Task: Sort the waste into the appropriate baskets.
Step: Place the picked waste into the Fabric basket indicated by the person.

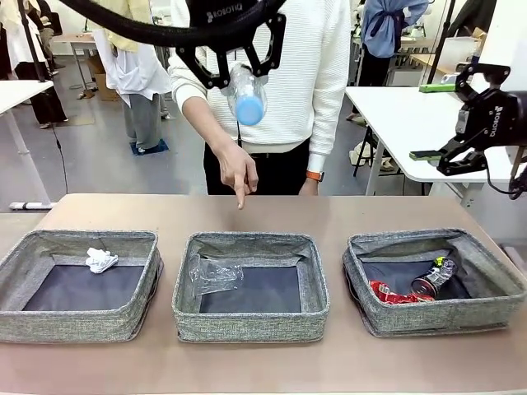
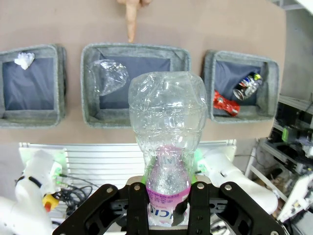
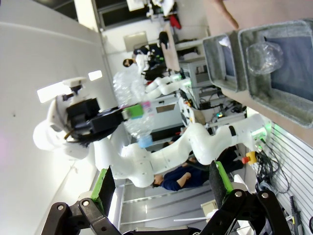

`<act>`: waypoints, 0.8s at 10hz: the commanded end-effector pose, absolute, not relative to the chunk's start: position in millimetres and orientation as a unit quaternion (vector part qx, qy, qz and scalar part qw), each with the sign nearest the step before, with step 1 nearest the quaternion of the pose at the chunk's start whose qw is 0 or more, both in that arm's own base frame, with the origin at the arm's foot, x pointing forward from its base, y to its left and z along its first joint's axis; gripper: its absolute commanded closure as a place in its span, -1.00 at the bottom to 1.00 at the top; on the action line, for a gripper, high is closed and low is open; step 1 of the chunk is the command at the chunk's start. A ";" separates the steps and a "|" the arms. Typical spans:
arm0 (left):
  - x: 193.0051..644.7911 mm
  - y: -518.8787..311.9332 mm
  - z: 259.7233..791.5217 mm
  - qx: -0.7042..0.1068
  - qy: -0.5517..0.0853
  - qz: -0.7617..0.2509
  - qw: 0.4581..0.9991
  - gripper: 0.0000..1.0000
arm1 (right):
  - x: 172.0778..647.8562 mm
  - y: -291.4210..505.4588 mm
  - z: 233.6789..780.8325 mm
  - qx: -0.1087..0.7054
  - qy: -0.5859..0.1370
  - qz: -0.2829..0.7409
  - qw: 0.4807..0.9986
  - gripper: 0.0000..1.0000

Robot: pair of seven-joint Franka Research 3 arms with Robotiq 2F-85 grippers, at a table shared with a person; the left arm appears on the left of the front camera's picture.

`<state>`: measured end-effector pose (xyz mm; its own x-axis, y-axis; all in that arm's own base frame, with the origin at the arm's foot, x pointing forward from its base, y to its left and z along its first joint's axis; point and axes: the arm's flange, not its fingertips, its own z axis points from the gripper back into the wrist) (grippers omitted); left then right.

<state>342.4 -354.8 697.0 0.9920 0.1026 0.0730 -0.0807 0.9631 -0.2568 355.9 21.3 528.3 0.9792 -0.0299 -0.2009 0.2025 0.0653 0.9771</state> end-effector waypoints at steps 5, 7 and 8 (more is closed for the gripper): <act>322.6 -393.8 465.7 -0.090 -0.015 0.055 0.994 0.55 | 355.9 23.3 532.6 0.687 0.065 -0.088 0.719 -1.00; 326.0 -408.7 453.1 -0.067 -0.026 0.056 0.996 0.55 | 355.9 23.3 532.6 0.687 0.065 -0.088 0.719 -1.00; 328.1 -410.0 456.9 -0.062 -0.034 0.059 0.996 0.55 | 355.9 23.3 532.6 0.687 0.065 -0.088 0.719 -1.00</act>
